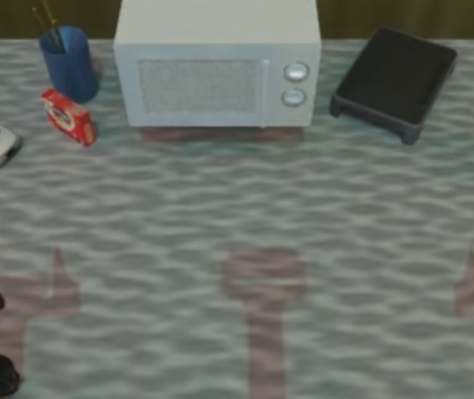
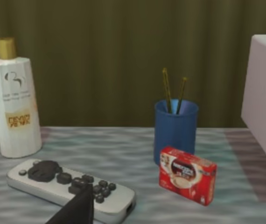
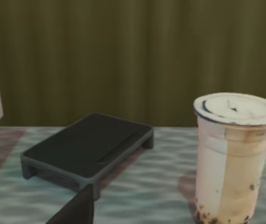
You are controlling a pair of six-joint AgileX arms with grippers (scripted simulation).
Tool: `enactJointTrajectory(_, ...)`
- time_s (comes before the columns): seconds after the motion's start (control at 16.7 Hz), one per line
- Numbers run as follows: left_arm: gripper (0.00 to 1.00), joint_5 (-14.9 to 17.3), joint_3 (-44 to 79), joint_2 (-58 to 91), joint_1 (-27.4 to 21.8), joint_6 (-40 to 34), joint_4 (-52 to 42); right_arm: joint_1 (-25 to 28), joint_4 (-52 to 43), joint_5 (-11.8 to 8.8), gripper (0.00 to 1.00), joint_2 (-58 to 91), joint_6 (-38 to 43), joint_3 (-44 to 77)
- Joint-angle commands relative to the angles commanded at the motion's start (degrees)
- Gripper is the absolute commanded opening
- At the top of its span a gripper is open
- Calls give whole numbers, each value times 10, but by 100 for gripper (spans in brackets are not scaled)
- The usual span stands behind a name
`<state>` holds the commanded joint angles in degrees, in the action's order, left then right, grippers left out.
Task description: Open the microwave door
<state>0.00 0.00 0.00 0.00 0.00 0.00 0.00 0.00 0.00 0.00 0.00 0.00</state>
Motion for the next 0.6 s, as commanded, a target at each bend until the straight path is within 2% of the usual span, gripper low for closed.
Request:
enactJointTrajectory(0.3,100,-2,28,24,-8,-6,-15,0,0,0,100,0,0,0)
enactJointTrajectory(0.6,100,-16,177,151,-47,-40,-89,0,0,0,100,0,0,0)
